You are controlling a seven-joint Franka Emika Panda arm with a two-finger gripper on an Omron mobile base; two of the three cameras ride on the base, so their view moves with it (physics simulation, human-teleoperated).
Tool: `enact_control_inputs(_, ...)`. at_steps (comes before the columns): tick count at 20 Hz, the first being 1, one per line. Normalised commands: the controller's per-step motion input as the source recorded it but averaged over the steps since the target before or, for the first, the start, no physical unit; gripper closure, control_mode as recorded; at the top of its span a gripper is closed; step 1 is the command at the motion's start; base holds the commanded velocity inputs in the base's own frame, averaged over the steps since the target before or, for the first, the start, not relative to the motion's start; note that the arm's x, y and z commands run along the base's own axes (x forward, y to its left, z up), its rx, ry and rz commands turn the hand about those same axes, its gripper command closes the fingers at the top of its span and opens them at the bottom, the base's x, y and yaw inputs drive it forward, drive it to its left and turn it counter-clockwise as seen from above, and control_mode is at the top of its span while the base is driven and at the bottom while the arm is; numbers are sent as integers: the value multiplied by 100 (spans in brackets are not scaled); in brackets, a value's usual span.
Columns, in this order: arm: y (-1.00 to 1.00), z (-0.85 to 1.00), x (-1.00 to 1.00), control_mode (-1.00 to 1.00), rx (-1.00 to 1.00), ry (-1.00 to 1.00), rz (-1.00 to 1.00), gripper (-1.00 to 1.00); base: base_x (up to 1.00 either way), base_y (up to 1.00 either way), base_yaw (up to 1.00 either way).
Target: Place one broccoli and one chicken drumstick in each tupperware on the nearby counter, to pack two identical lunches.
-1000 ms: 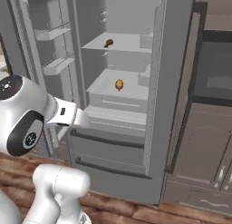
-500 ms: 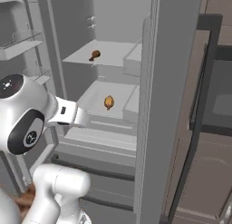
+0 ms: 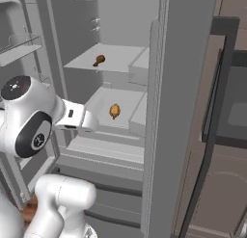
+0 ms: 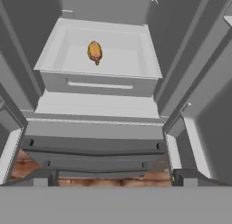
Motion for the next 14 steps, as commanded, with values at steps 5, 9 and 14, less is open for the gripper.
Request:
enact_control_inputs(5,0,-7,58,-100,2,-1,5,-100,0,0,0)
enact_control_inputs(9,1,-46,42,-100,2,-1,5,-100,0,0,0)
enact_control_inputs(14,8,-48,53,-100,2,-1,2,-100,0,0,0)
